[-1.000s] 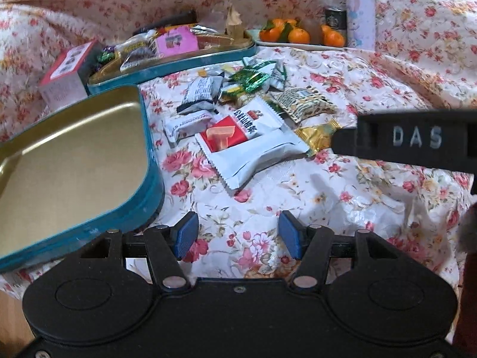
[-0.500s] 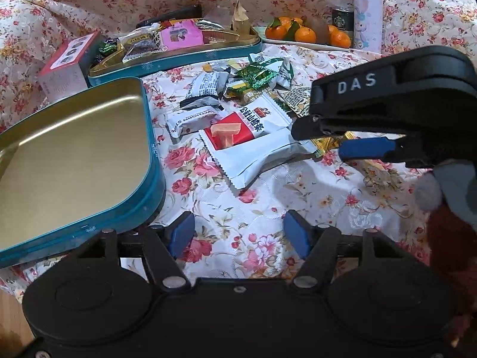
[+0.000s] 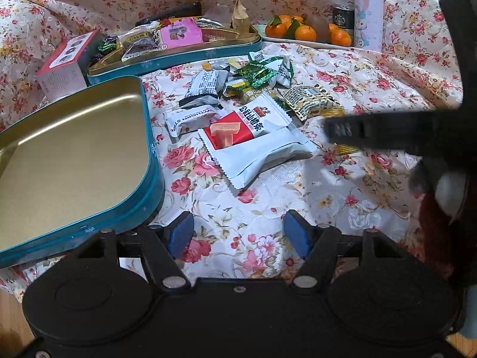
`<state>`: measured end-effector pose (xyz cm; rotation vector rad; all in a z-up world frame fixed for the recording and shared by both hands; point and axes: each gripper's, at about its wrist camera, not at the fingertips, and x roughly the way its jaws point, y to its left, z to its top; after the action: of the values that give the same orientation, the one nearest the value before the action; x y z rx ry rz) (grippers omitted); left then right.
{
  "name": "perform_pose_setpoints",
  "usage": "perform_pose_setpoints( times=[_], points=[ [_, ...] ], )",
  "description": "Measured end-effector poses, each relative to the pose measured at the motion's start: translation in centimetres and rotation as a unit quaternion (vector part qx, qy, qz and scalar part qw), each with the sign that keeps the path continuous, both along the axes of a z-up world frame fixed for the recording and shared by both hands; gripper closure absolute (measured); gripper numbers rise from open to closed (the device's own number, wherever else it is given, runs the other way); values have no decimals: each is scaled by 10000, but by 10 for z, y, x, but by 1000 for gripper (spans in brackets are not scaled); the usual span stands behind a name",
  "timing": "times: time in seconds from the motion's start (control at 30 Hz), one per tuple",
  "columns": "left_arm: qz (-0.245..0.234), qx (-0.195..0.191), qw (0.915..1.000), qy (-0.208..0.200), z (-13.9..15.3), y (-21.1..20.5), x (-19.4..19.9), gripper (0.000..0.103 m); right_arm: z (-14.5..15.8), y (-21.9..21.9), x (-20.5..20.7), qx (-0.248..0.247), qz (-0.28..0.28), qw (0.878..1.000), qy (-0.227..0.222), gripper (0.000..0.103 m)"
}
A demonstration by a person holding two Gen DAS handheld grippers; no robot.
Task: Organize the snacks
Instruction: 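Move the right gripper to the gold-wrapped candy and grasp it, then grasp the white-wrapped bar with the left gripper while the right gripper holds the gold candy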
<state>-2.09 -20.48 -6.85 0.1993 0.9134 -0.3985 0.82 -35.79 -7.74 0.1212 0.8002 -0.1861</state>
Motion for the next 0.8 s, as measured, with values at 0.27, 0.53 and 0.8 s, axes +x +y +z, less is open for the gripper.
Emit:
perform_pose_setpoints(
  times=[0.27,0.53,0.8],
  points=[
    [22,58,10000,-45,0,-2,-2,33,-14,-14,-20,-938,197,9944,-451,82],
    [42,69,10000,-1,0,-2,0,33,-21,-37,-7,-776,59,9935,-828,82],
    [74,43,10000,-13,1,-3,-1,36,-23,-60,4,-98,-147,9951,-976,82]
  ],
)
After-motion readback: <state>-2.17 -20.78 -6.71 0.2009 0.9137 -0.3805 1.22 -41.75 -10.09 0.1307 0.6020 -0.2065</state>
